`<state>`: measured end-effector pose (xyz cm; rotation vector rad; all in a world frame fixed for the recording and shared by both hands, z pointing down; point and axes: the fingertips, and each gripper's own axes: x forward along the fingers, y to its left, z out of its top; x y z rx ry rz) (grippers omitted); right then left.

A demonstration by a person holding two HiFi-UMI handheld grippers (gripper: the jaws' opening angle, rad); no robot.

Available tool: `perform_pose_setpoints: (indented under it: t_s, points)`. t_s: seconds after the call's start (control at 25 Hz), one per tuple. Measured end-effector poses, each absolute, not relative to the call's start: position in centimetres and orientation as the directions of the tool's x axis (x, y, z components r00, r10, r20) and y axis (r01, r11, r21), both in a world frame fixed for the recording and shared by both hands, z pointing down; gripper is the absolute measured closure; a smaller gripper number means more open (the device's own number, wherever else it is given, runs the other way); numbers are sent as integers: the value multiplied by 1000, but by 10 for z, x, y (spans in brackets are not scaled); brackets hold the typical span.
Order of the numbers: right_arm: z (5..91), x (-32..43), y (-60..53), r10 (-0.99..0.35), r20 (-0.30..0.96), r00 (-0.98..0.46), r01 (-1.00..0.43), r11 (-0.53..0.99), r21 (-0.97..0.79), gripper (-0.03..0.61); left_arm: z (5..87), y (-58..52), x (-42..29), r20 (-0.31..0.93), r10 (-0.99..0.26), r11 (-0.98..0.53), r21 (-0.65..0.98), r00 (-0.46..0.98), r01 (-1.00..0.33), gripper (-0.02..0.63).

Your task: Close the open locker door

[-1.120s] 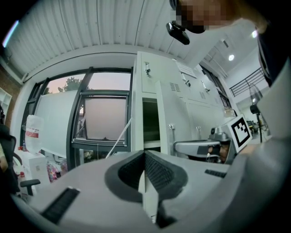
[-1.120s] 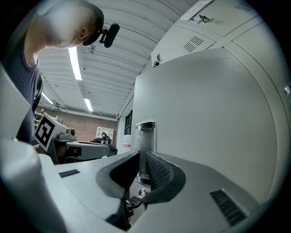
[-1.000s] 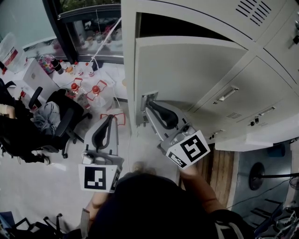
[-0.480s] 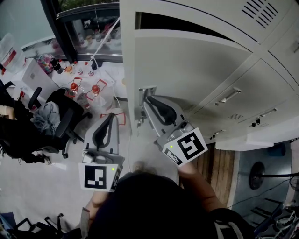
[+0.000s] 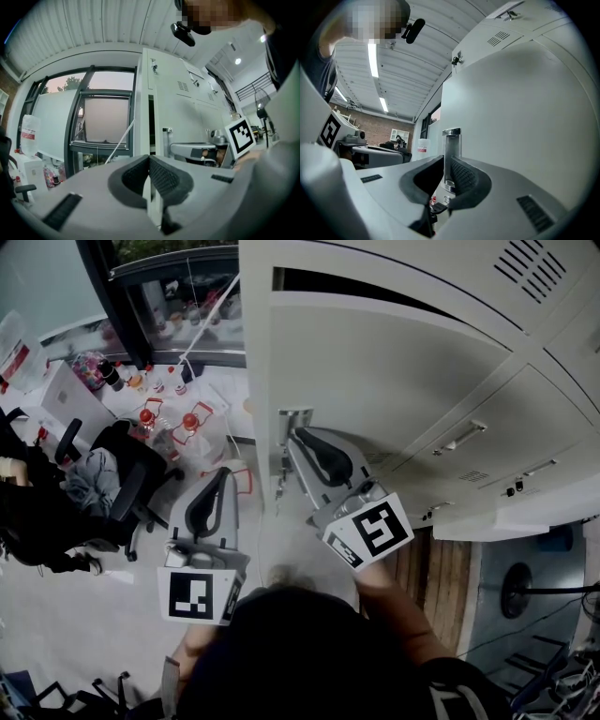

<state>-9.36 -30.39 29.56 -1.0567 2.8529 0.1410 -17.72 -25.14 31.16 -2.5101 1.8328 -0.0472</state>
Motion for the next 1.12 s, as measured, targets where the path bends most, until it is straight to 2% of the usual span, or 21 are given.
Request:
perform_pose_setpoints:
  t_s: [0.2,0.48,1.12]
  points:
    - [296,-95,-313,-656,-122,-745,-664,746,49,523,305,-261,-178,-42,-946,-319,-54,321,-946,612]
    - [299,-98,-324,-665,-117,-738,-673,739,44,523,313,-269,-178,9,-947,-323,-43,323,-946,612]
    - [301,-98,-341,-685,-114,-719,-692,721,29,523,315,-283,-179,15,-942,-334,-40,334,-942,612]
